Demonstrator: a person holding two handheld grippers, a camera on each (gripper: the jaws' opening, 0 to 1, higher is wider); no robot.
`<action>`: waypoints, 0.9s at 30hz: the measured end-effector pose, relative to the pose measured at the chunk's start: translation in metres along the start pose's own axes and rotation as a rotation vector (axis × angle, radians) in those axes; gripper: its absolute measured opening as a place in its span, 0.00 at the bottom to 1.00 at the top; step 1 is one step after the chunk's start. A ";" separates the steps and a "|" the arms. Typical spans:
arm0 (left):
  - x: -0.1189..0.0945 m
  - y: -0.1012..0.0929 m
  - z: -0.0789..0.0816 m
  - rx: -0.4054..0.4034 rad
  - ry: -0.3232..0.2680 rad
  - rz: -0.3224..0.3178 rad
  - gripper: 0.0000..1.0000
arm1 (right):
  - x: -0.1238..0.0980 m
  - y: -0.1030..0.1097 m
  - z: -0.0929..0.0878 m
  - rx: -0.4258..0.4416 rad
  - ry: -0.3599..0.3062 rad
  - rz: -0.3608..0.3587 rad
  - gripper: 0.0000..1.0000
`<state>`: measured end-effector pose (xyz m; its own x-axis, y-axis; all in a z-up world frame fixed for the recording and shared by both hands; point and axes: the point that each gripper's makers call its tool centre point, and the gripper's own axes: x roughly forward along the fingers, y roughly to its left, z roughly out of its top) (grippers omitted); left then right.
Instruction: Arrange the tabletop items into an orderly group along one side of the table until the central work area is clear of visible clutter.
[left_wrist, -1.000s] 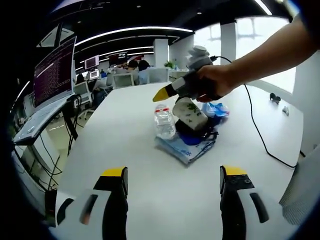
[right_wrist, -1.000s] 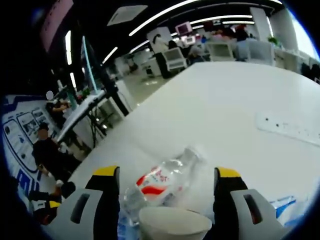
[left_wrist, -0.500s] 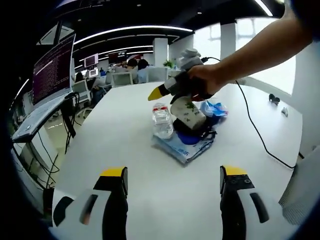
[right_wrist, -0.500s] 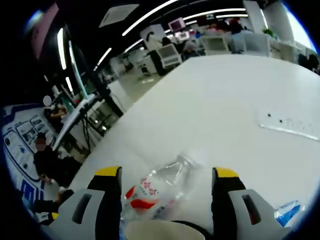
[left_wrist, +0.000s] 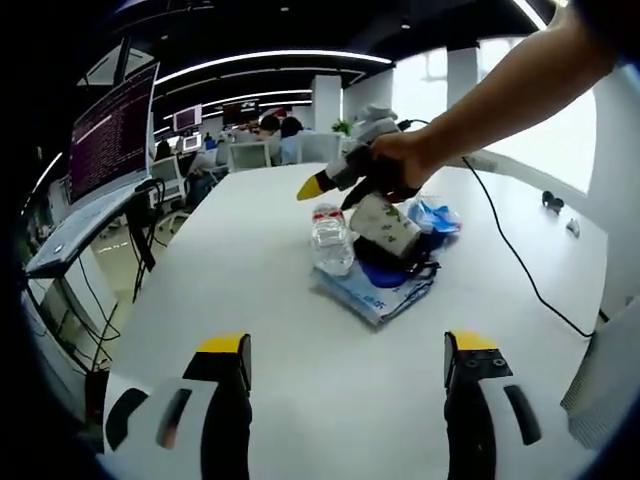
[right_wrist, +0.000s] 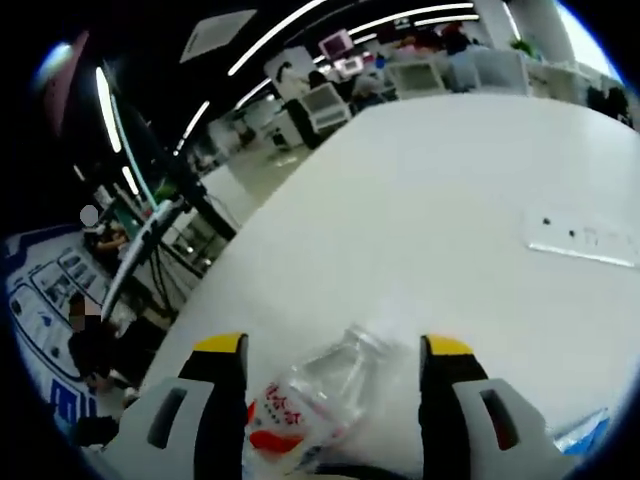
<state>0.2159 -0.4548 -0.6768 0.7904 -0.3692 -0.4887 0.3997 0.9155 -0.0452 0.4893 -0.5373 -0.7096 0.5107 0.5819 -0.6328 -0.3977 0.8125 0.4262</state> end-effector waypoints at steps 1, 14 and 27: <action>0.000 0.000 0.000 -0.001 -0.001 0.001 0.78 | 0.001 0.000 -0.001 -0.012 0.006 0.000 0.67; -0.002 0.000 0.005 0.000 -0.018 0.011 0.81 | 0.007 -0.001 -0.007 -0.015 0.064 0.022 0.59; -0.003 -0.003 0.009 -0.009 -0.039 -0.006 0.86 | 0.014 -0.007 -0.006 0.098 0.081 -0.004 0.44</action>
<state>0.2170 -0.4579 -0.6672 0.8058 -0.3802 -0.4540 0.4001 0.9148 -0.0560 0.4947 -0.5353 -0.7258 0.4468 0.5775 -0.6833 -0.3171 0.8164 0.4826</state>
